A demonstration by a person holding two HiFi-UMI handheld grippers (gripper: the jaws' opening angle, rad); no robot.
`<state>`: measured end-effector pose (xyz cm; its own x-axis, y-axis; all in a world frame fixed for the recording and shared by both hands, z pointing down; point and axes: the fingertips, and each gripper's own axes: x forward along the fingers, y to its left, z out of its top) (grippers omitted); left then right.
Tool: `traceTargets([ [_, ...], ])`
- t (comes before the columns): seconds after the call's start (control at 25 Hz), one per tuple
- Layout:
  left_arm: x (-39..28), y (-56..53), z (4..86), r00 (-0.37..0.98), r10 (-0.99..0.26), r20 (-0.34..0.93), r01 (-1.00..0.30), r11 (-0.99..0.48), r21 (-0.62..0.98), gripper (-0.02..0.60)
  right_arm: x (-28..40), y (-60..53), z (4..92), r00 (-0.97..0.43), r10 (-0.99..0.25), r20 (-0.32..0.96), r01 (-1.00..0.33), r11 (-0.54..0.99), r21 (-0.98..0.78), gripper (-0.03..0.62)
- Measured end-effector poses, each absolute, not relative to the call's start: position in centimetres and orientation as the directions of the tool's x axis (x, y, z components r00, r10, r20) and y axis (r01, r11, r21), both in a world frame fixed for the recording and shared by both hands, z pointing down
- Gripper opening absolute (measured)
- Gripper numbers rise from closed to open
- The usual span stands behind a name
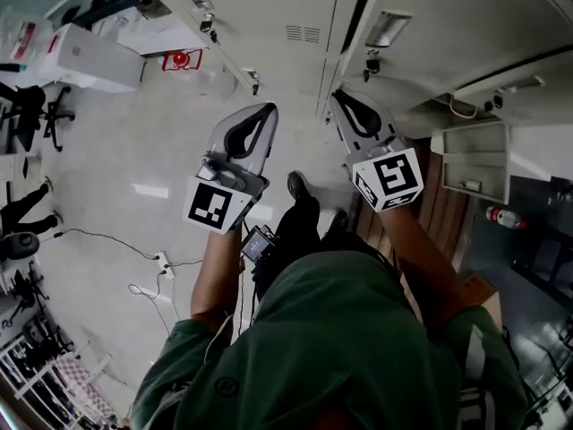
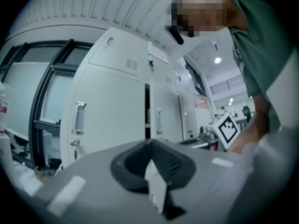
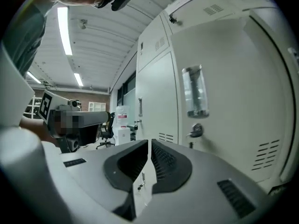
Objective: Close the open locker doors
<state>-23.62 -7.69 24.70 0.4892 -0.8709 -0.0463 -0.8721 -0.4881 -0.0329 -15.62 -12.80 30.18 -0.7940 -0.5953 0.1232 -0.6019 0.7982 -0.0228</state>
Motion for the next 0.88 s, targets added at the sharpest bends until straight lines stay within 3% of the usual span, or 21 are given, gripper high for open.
traceTargets([
  [0.56, -3.8, -5.4, 22.3, 0.733, -0.679, -0.045, -0.68, -0.731, -0.056, 0.0, 4.4, -7.9, 27.0, -0.689, -0.719, 0.095, -0.72, 0.693, 0.023, 0.023],
  [0.88, 6.9, -4.6, 23.2, 0.897, -0.442, -0.017, -0.442, -0.896, -0.04, 0.0, 14.9, -5.3, 27.0, -0.506, -0.856, 0.108, -0.857, 0.513, 0.045, 0.023],
])
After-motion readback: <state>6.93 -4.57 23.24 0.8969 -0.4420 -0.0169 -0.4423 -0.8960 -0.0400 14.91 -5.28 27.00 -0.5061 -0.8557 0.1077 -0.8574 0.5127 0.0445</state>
